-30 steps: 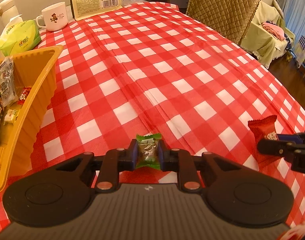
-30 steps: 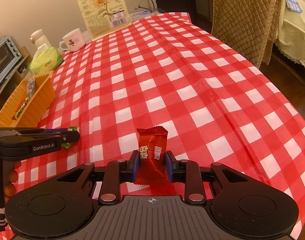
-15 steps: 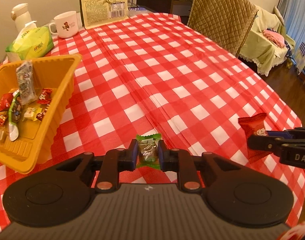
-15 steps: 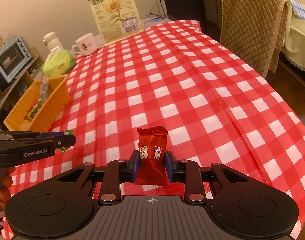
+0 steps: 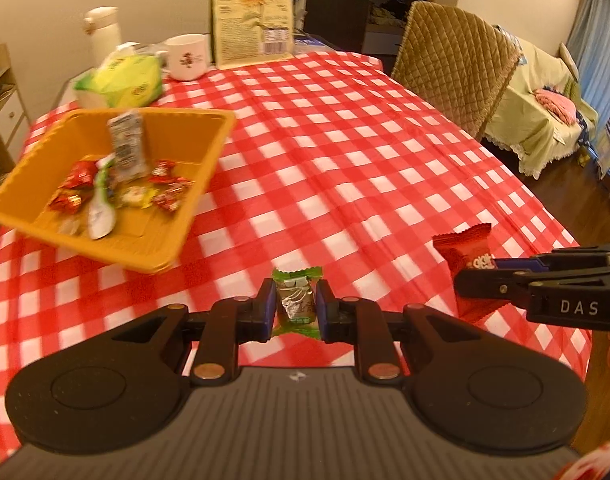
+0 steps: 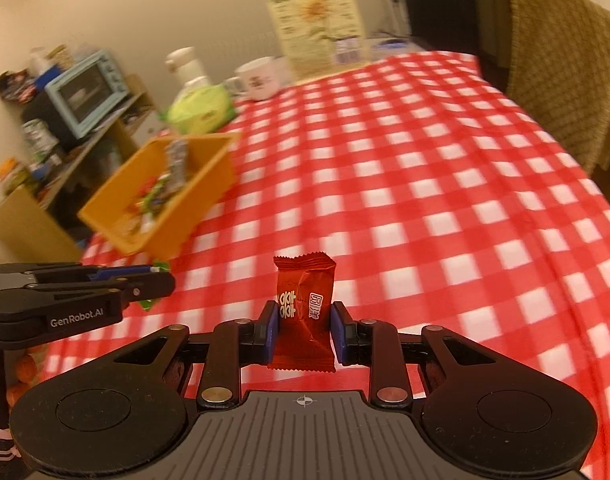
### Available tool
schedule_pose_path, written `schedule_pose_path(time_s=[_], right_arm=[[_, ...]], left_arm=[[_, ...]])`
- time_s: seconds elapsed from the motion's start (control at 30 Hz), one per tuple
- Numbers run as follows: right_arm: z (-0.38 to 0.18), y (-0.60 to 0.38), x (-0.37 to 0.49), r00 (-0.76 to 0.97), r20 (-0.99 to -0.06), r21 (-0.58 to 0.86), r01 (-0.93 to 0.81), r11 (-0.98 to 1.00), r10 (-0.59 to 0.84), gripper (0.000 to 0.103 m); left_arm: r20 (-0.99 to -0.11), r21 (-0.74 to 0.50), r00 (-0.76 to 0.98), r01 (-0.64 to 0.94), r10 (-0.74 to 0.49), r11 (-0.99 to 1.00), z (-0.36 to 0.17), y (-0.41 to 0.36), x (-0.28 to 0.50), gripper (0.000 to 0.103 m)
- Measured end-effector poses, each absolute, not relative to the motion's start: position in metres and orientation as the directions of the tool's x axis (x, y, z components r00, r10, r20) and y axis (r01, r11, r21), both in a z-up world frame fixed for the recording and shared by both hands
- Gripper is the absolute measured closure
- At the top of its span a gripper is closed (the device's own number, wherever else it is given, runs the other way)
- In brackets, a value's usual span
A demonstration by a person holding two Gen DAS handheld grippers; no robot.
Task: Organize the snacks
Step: 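Carry the green candy and red packet over the orange tray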
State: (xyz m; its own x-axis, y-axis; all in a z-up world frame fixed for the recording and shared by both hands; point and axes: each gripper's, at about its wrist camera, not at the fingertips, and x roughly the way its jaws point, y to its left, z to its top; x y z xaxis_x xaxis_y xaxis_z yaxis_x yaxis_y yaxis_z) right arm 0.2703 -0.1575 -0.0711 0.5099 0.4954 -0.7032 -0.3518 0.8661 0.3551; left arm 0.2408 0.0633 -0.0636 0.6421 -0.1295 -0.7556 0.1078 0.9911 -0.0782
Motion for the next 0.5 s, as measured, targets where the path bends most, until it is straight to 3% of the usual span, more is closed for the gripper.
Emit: schedule_pose_path(time_s=[0.5], right_arm=[[-0.055,-0.056,0.257,0.399,-0.675,0.381,-0.533,0.756,0.621,0.075]], left_arm=[[-0.732,-0.077,0.681,-0.038,-0.031,0.996,-0.036,0.157,0.189,0.084]])
